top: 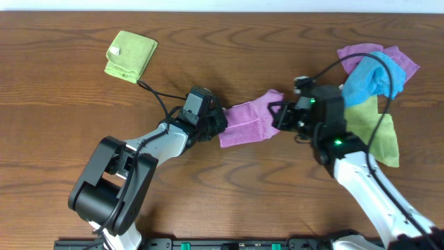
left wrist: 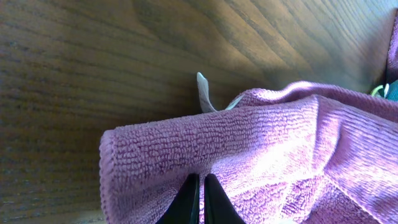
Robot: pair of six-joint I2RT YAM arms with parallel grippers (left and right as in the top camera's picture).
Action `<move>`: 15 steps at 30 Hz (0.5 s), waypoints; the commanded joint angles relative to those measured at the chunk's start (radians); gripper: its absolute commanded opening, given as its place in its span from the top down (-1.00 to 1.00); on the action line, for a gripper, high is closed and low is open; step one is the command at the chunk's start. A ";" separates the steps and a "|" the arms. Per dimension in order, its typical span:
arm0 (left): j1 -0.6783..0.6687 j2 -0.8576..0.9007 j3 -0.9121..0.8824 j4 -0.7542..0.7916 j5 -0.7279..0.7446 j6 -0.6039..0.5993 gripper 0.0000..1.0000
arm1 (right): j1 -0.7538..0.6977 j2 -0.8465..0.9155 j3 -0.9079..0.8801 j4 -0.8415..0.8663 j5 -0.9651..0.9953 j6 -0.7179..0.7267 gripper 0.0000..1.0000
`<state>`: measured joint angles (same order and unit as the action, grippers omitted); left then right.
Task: Fold the cloth
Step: 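Fold the right end over toward the left gripper with the right gripper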
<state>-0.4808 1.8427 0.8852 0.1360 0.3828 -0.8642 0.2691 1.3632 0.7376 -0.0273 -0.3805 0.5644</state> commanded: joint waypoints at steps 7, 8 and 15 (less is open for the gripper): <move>0.001 0.013 0.022 -0.006 0.011 0.013 0.88 | 0.153 0.183 0.031 0.125 0.014 0.067 0.98; 0.002 0.013 0.022 -0.006 0.014 0.016 0.88 | 0.164 0.195 0.039 0.125 0.015 0.066 0.97; 0.024 -0.003 0.023 -0.037 0.045 0.037 0.88 | 0.225 0.259 0.094 0.125 0.086 0.063 0.97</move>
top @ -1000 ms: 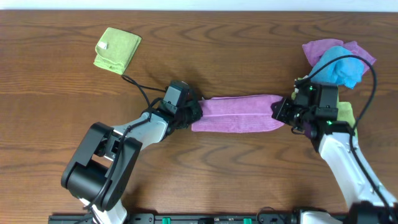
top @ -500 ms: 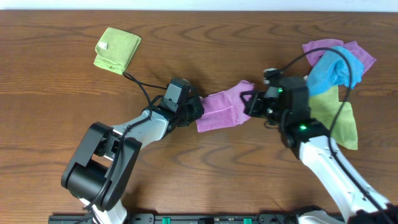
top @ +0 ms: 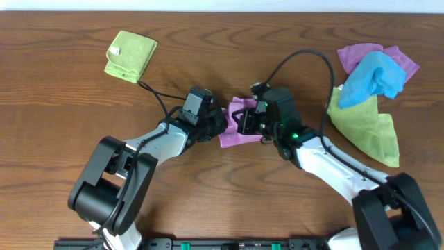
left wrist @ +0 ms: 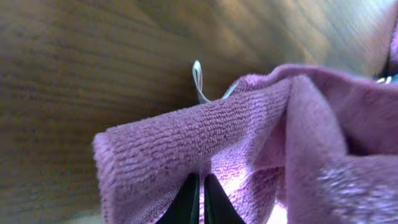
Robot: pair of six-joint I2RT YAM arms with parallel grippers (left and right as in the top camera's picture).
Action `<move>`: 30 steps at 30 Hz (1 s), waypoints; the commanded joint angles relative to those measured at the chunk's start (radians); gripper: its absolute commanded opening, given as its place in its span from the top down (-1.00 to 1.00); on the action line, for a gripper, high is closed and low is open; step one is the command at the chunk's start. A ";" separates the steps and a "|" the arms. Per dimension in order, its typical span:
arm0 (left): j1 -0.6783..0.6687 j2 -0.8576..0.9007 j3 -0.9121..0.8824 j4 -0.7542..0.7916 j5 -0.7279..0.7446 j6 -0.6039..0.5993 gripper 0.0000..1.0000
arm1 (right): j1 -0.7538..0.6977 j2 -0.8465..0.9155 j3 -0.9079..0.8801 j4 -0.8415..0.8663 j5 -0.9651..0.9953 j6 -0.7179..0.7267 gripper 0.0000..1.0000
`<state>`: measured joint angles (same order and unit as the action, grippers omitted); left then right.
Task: Fold the cloth
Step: 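Fold the right end over toward the left gripper with the right gripper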
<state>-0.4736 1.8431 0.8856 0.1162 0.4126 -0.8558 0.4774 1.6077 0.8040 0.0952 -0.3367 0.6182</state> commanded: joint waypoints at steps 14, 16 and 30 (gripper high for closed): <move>0.084 -0.244 0.034 -0.222 -0.016 0.154 0.88 | 0.049 0.080 0.040 0.039 0.071 0.009 0.92; 0.094 -0.273 0.034 -0.237 -0.029 0.159 0.88 | 0.067 0.080 0.040 0.068 0.060 0.009 0.74; 0.185 -0.367 0.034 -0.304 -0.039 0.167 0.88 | 0.118 0.079 0.060 0.148 -0.061 0.009 0.14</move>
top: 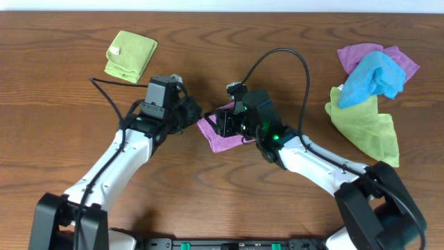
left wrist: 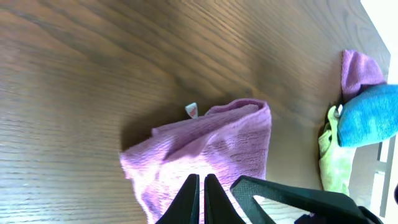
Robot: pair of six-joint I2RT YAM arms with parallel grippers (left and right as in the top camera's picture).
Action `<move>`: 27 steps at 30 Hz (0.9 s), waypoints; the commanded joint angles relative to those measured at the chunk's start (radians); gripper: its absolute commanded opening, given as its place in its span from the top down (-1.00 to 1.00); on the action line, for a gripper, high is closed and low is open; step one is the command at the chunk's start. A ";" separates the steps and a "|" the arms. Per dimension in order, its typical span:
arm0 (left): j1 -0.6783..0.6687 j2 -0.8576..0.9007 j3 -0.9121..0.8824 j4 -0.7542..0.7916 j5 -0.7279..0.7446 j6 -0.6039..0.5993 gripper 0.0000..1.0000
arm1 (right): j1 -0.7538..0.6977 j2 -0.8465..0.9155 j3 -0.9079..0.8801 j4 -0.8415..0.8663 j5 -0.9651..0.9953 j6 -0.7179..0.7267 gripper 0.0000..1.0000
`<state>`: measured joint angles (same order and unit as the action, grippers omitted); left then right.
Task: Fold the cloth
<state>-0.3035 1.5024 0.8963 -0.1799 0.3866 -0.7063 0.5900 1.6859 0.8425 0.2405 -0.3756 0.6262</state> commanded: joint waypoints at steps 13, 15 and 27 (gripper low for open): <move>0.029 -0.055 0.023 -0.172 0.076 0.019 -0.54 | -0.196 -0.257 0.022 -0.235 -0.018 -0.139 -0.66; 0.029 -0.055 0.023 -0.192 0.106 0.010 -0.93 | -0.244 -0.323 0.022 -0.311 -0.018 -0.190 -0.99; 0.008 -0.050 0.013 -0.302 0.138 -0.154 -0.90 | -0.517 -0.715 0.018 -1.009 -0.018 -0.521 -0.98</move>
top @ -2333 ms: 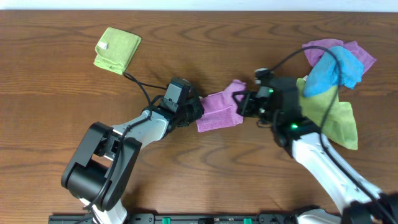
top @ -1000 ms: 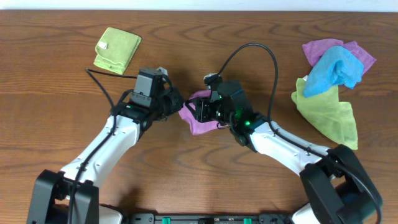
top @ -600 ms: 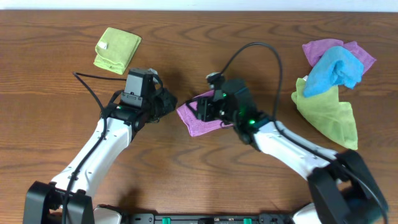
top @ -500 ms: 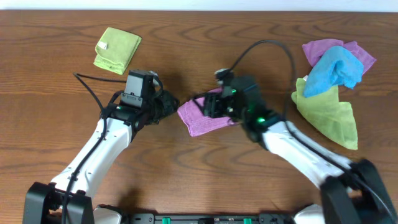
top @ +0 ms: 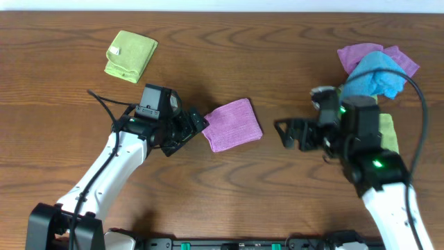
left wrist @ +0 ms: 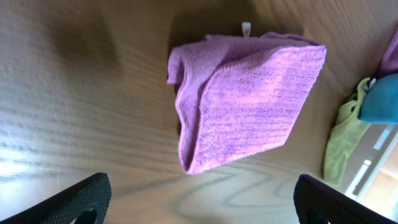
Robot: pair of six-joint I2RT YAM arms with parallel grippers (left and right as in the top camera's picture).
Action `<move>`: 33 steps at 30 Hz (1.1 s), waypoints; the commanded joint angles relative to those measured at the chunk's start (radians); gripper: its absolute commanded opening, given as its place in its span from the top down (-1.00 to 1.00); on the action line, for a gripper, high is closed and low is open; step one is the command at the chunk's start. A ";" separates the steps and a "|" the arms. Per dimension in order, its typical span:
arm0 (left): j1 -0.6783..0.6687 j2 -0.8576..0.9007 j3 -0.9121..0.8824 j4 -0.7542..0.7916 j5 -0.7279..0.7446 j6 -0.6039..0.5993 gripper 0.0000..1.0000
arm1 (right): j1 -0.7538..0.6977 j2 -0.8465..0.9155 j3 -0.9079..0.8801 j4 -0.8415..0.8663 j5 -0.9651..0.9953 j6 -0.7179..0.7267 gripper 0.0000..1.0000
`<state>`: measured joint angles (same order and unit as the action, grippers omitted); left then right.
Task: Fold the cloth
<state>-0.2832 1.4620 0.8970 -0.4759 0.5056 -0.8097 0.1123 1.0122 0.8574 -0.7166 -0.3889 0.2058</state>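
The purple cloth (top: 234, 123) lies folded into a rough square on the table's middle. In the left wrist view the purple cloth (left wrist: 242, 99) shows its doubled edges and a small white tag at the far side. My left gripper (top: 189, 133) stands just left of it, wide open and holding nothing; in the left wrist view the left gripper (left wrist: 202, 199) has its fingertips (left wrist: 93, 193) far apart, short of the cloth. Off to the right my right gripper (top: 293, 134) is open and well apart from the cloth.
A folded green cloth (top: 130, 55) lies at the back left. At the back right is a heap of loose cloths: purple (top: 361, 53), blue (top: 374, 78) and green (top: 388, 135), partly under the right arm. Bare wooden table (top: 229, 187) surrounds the folded cloth.
The left gripper was shut and is now wide open, slightly nearer the cloth. The right gripper was on the cloth and now sits far to the right. The cloth lies flatter, a neat square.
First the cloth was stretched between both grippers, each shut on one end. Then the right gripper had its end over by the left one, doubling the cloth. Later the left gripper was off the cloth, with the right one still on it. Now both are clear.
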 commanded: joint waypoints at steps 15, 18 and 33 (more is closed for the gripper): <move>-0.163 0.146 0.002 0.080 0.045 -0.194 -0.90 | -0.211 -0.503 -0.232 -0.244 -0.086 -0.094 -0.99; -0.178 0.187 0.002 0.124 0.046 -0.229 -0.90 | -0.211 -0.512 -0.232 -0.265 -0.087 -0.061 -0.99; -0.229 0.377 0.002 0.336 0.003 -0.425 -0.14 | -0.210 -0.510 -0.232 -0.268 -0.086 -0.004 -0.98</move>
<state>-0.5064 1.7966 0.8978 -0.1455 0.5545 -1.2030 -0.0910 0.5060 0.6315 -0.9833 -0.4641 0.1837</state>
